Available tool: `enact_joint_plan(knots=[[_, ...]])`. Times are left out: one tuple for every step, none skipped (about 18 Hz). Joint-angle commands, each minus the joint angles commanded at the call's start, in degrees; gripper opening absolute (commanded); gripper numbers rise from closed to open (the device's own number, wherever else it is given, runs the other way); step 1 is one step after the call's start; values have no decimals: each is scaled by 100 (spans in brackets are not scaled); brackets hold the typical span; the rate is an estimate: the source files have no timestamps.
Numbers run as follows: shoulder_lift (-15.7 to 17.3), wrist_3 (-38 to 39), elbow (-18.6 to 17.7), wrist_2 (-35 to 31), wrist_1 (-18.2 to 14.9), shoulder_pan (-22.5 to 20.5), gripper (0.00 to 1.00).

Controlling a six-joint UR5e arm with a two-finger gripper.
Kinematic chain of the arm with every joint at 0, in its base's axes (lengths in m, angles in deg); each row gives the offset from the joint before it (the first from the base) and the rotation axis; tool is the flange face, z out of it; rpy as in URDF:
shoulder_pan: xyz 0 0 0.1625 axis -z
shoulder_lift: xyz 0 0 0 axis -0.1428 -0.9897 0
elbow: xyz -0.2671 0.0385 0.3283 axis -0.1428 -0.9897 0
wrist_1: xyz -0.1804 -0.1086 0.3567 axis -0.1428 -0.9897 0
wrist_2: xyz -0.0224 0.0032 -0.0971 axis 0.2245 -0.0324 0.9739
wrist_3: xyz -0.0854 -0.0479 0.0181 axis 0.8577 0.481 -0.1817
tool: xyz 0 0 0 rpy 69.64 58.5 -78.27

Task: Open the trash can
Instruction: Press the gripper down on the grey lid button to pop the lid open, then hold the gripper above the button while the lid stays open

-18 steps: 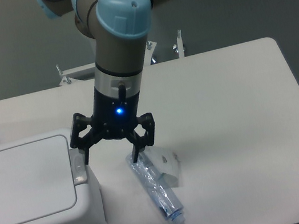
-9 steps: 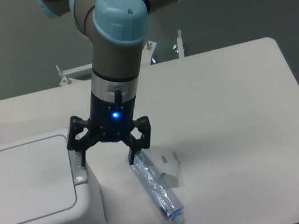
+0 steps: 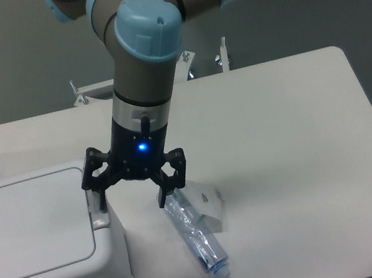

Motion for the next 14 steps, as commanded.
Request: enact_joint_plan(knots=[[-9, 0, 0, 0, 0, 0, 100], [-9, 0, 0, 0, 0, 0, 100], [-9, 0, 0, 0, 0, 0, 100], [-9, 0, 0, 0, 0, 0, 100], [-9, 0, 9, 0, 0, 0, 100], [0, -9, 35, 0, 9, 0, 100], [17, -9, 87, 0, 9, 0, 100], [26, -26, 157, 0, 44, 0, 100], [35, -44, 210, 0, 105, -17, 100], [53, -53, 254, -9, 149, -61, 100], [79, -79, 316, -61, 176, -209, 100], [131, -97, 403, -157, 193, -350, 100], [141, -131, 509, -419, 185, -412, 100], [184, -236, 553, -761, 167, -474, 100]])
